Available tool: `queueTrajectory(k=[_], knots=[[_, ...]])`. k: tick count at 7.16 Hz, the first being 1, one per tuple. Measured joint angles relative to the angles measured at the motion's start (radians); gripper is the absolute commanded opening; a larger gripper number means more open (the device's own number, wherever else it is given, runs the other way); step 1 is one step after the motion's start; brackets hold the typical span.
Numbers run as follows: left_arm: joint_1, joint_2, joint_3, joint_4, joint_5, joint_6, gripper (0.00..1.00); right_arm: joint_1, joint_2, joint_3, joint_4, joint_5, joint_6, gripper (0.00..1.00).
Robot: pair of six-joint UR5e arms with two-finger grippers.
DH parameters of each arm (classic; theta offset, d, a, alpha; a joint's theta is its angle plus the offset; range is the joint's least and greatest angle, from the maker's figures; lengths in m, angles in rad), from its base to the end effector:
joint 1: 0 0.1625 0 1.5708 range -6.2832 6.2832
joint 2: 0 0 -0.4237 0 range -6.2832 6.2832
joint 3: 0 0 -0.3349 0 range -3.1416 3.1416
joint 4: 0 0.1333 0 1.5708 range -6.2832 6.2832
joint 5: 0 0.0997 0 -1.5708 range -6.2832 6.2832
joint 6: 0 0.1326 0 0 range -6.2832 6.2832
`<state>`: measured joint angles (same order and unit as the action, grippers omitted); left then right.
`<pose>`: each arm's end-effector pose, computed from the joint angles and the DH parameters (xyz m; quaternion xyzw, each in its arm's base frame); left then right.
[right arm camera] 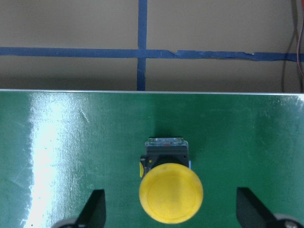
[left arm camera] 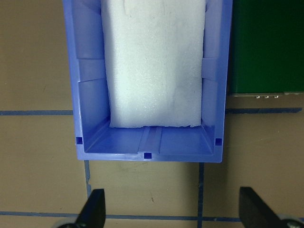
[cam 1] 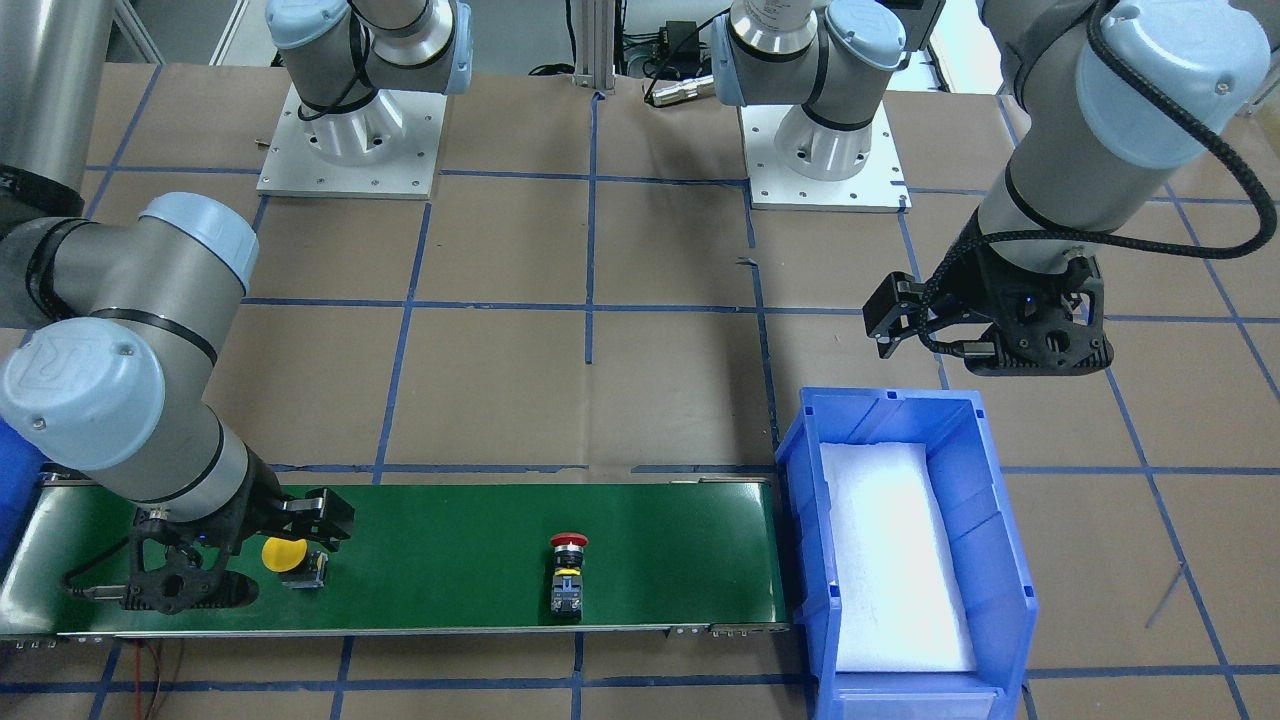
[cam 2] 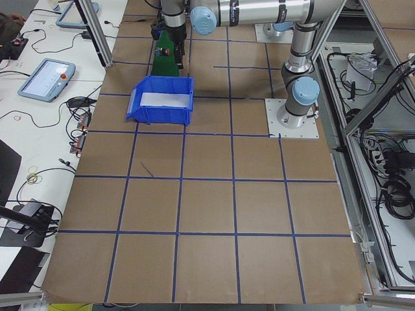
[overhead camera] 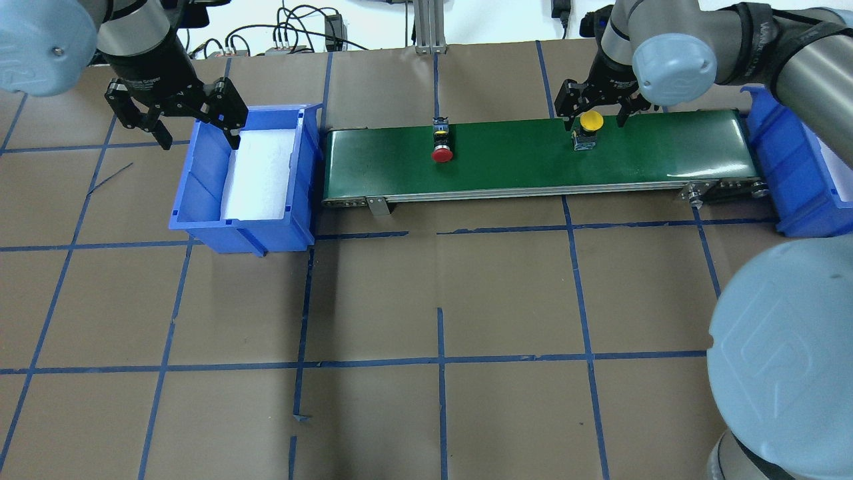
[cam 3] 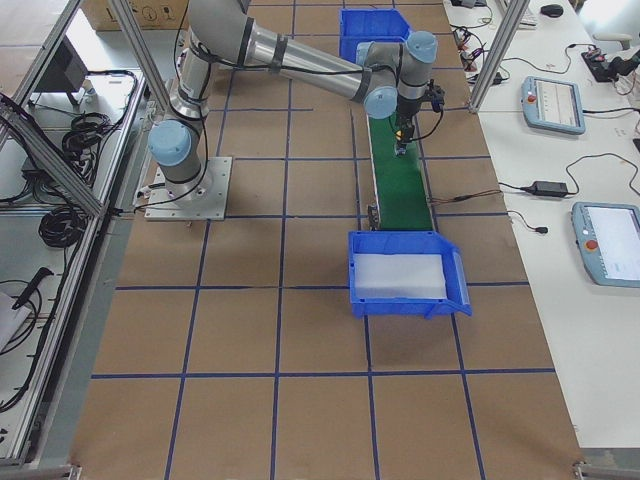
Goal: Transport two buttons from left to right
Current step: 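Lower the right gripper and grasp the yellow-capped button on the conveyor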
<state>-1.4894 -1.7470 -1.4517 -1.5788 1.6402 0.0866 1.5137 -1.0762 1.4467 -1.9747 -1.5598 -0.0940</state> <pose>-0.0831 -0.5079 0.4220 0.0037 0.9989 0.0353 0.0318 0.0993 -0.6241 0.2850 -0.0185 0.9997 -0.0171 0.0042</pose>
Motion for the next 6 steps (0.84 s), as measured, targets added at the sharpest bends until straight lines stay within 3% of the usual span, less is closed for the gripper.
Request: queueTrajectory(k=[2,3,4,6], knots=[[0.001,0.001,0.0,-0.001,0.0,0.001,1.0,-0.002,0.004,0.008,-0.021,-0.002,-0.005,0.49],[0.001,0.001,0.0,0.0,0.0,0.001,1.0,-0.005,0.005,0.01,-0.027,-0.004,-0.006,0.15],[0.001,0.001,-0.001,0.0,0.0,0.001,1.0,-0.01,0.005,0.012,-0.03,-0.006,-0.007,0.08],[0.001,0.001,-0.002,0.0,0.0,0.002,1.0,-0.036,0.0,0.01,-0.032,-0.006,-0.019,0.06]])
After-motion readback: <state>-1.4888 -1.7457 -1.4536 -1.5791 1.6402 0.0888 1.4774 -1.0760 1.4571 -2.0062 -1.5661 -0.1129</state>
